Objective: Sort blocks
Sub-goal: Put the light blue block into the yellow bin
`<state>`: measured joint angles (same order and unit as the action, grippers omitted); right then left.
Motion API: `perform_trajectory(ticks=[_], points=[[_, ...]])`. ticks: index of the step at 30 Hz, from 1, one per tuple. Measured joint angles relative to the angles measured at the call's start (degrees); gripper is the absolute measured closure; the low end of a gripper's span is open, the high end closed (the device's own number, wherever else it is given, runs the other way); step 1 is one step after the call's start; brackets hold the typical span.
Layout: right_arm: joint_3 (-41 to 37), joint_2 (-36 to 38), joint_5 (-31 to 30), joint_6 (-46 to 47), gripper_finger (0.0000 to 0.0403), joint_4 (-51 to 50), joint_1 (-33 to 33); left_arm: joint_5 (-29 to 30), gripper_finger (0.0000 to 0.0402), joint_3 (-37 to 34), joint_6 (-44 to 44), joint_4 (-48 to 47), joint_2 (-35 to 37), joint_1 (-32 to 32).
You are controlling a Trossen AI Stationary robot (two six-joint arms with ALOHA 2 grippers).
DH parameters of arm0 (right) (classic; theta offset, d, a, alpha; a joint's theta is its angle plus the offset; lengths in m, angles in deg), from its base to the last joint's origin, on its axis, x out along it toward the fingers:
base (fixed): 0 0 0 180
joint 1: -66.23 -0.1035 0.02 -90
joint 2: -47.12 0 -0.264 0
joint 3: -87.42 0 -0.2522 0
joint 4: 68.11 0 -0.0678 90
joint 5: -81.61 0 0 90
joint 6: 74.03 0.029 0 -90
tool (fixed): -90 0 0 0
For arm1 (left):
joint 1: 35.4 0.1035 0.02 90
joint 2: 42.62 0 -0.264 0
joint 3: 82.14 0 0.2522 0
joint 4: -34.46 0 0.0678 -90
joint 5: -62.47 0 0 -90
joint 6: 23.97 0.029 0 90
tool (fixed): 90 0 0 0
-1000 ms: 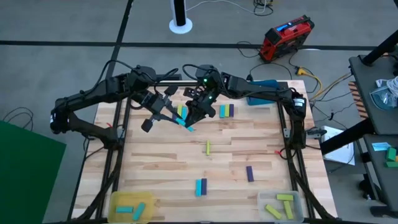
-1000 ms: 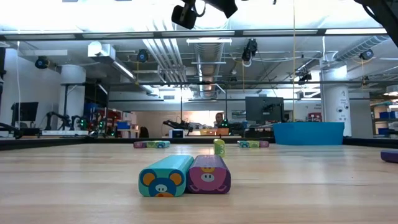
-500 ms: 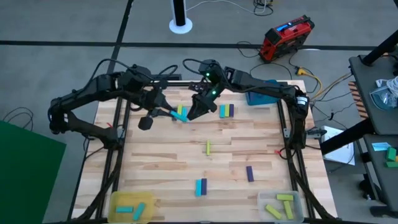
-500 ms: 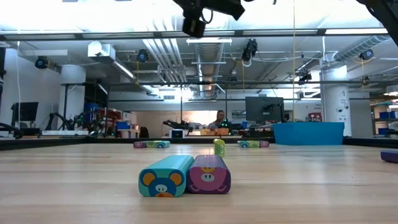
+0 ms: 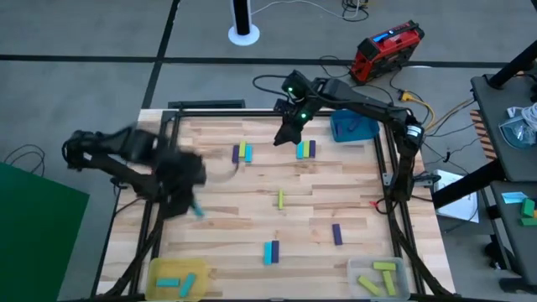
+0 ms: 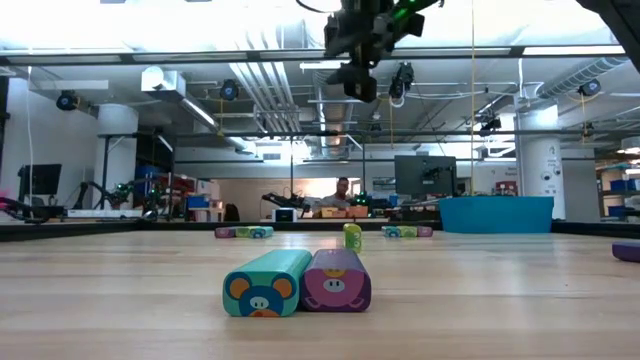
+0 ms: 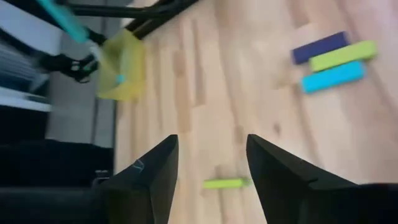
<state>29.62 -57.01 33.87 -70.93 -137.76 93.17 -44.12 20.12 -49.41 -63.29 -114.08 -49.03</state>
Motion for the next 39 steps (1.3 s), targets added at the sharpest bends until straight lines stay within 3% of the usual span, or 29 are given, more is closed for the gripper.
perform_trajectory(ticks=[7,11,15,22,33,39], points=[[-0.09,-0.15,-1.38,-2.87,0.0247,0.55,-0.04,6.05,0.0365,-5.26,-24.01,8.72,-2.02,-30.03],[-0.09,-0.15,-1.4,-3.68,0.0256,1.39,-0.04,8.39,0.0365,-7.36,-34.3,10.11,-4.2,-39.78],[-0.09,-0.17,-1.43,-3.51,0.0264,2.61,-0.04,8.6,0.0365,-9.64,-37.95,12.96,-6.19,-43.76],[-0.09,-0.17,-1.47,-3.18,0.0271,3.09,-0.04,9.01,0.0365,-12.19,-35.15,14.51,-9.8,-45.03],[-0.11,-0.22,-1.51,-3.16,0.0259,4.34,-0.04,14.11,0.0365,-14.15,-33.59,15.18,-15.65,-51.35],[-0.11,-0.22,-1.53,-3.18,0.027,4.36,-0.04,16.2,0.0365,-14.2,-37.69,16.5,-18.95,-55.3]])
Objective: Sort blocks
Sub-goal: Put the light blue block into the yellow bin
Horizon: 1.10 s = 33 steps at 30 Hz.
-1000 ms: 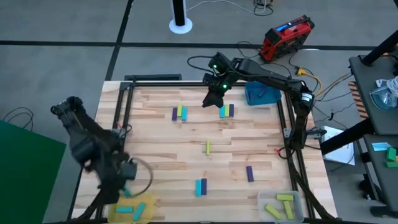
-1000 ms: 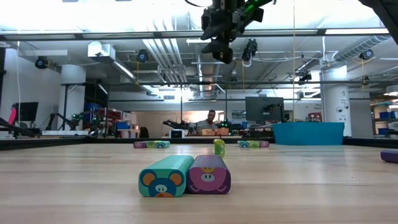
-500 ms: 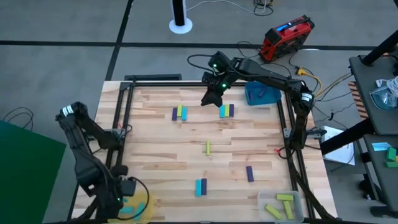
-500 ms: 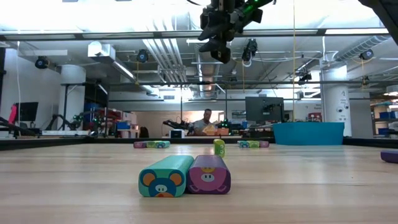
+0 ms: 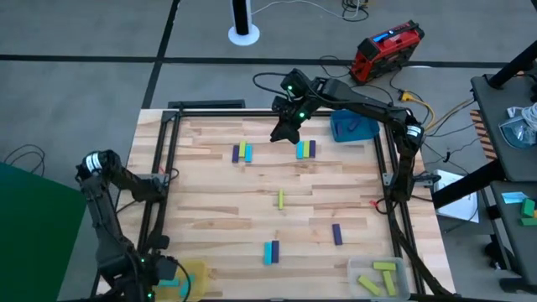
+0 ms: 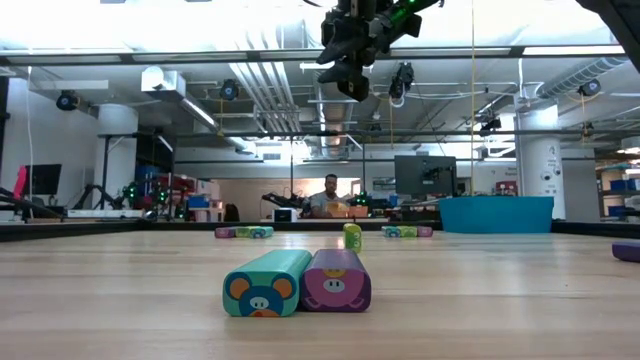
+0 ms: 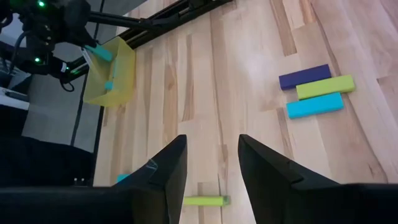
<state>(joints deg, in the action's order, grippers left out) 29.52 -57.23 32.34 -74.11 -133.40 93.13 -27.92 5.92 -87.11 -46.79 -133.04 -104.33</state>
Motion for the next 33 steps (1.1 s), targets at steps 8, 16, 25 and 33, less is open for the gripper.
perform_trajectory(ticks=[8,16,25,33], points=[[0.0,0.0,-0.31,0.02,0.0271,1.7,0.0,0.3,0.0365,0.0,-3.68,0.58,-3.57,-2.03],[-0.02,0.0,-0.37,0.84,0.0259,2.8,0.0,-0.28,0.036,0.0,-3.94,0.59,-6.75,-2.35],[-0.02,0.0,-0.4,1.57,0.0263,2.8,0.0,-0.58,0.0313,0.0,-5.18,0.63,-7.58,-3.62],[-0.02,0.0,-0.39,1.57,0.0266,2.8,0.0,-4.86,0.0311,4.47,-5.46,-3.91,-7.54,-3.61]])
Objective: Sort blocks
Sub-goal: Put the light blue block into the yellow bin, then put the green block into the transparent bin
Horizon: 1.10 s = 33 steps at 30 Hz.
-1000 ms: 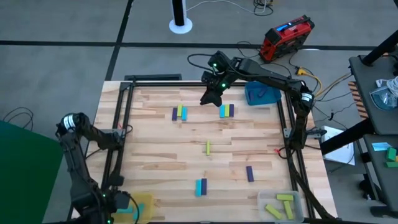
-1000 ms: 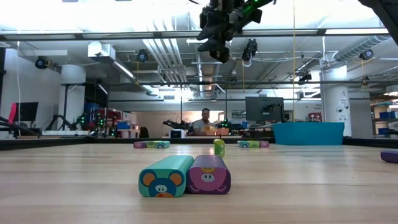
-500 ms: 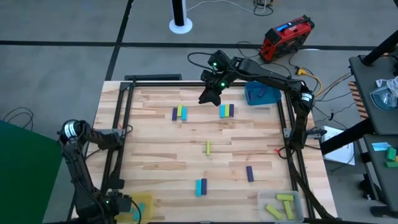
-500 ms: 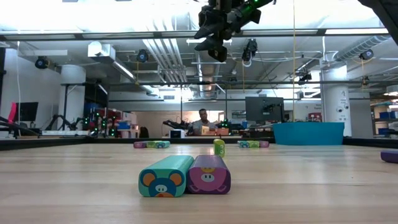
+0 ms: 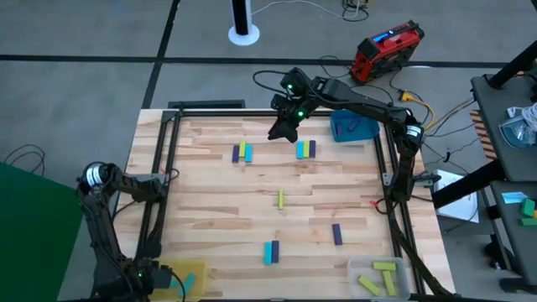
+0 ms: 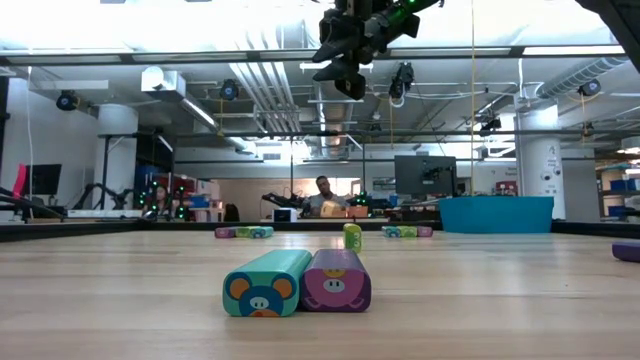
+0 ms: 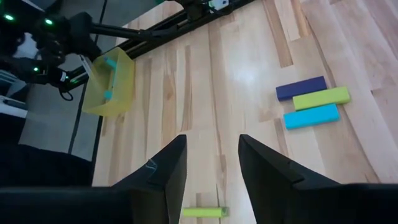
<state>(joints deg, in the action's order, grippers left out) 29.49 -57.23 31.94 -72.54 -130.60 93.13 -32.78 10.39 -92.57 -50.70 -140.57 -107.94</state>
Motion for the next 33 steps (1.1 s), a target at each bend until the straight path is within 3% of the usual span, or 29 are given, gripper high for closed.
perform_trajectory(ticks=[5,9,13,19,24,29,33], points=[[0.0,0.0,0.0,0.0,0.0258,0.0,0.0,2.88,0.0311,9.89,-0.15,-9.99,0.13,1.97],[0.0,0.0,0.0,1.01,0.0254,0.0,-0.01,9.91,0.0311,18.95,-1.86,-18.85,0.2,4.57],[0.0,0.0,0.02,2.75,0.0253,0.02,-0.2,17.14,0.0315,22.29,-3.24,-18.92,2.19,8.38],[0.0,0.0,-0.02,5.2,0.0269,-0.11,-1.86,28.07,0.0338,20.83,-1.16,-18.6,5.47,15.17],[0.0,0.0,-0.29,6.11,0.0284,-0.35,-4.27,36.54,0.0357,15.45,0.28,-18.63,10.15,21.14],[0.0,0.0,-6.23,7.28,0.0301,-3.22,-6.81,42.71,0.037,8.33,-1.63,-17.43,16.14,28.48],[0.0,0.26,-12.0,8.35,0.0312,-10.25,-7.97,43.61,0.0377,3.9,-1.32,-13.06,20.44,35.82]])
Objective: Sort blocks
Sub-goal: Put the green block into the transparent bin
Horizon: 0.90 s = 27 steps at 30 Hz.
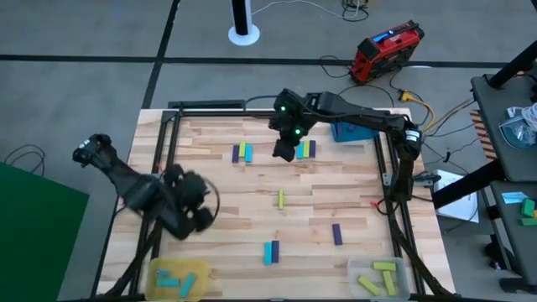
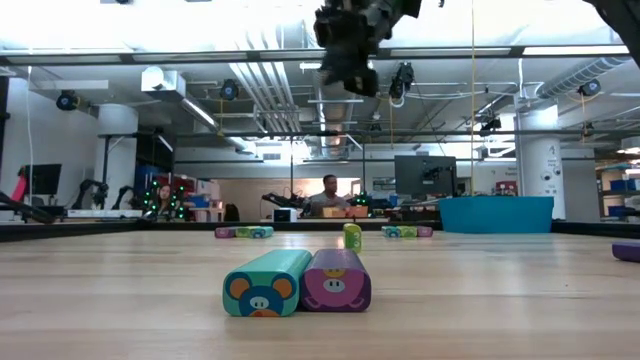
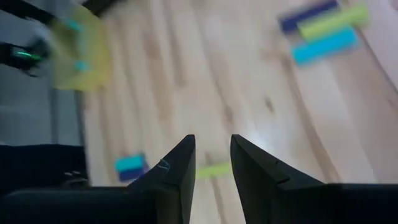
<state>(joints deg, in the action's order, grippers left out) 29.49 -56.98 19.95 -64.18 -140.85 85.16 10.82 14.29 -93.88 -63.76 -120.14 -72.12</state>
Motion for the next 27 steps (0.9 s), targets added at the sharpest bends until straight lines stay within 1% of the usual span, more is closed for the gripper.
perform_trajectory(ticks=[3,6,9,11,14,19,23,25,27], points=[[0.0,0.38,-5.63,1.37,0.0318,-5.53,-0.95,-0.03,0.038,-3.22,2.08,4.96,2.91,5.74],[0.0,0.55,-10.61,4.16,0.0321,-10.22,-2.22,-1.46,0.038,-6.73,7.87,12.36,5.82,12.24],[0.0,0.55,-11.89,7.52,0.0318,-13.58,-3.39,-5.29,0.038,-10.6,16.15,21.99,8.5,18.95],[0.0,0.6,-11.93,9.56,0.0314,-13.84,-4.28,-9.37,0.038,-13.33,21.39,27.58,9.84,23.29],[0.0,0.6,-11.91,12.06,0.0308,-13.81,-5.54,-15.04,0.038,-17.26,26.39,32.54,11.43,29.04],[0.0,0.6,-12.38,18.6,0.0297,-13.72,-6.9,-23.93,0.038,-22.01,30.82,34.97,12.3,36.4],[0.0,0.6,-16.57,26.41,0.0286,-13.85,-7.91,-32.46,0.038,-24.02,32.24,35.36,11.9,42.19],[0.0,0.6,-17.43,29.5,0.0279,-14.25,-8.44,-35.51,0.038,-24.93,33.6,35.91,11.7,44.83],[0.0,0.6,-19.13,32.22,0.0269,-14.69,-9.26,-37.3,0.038,-25.64,35.89,36.1,11.69,47.1]])
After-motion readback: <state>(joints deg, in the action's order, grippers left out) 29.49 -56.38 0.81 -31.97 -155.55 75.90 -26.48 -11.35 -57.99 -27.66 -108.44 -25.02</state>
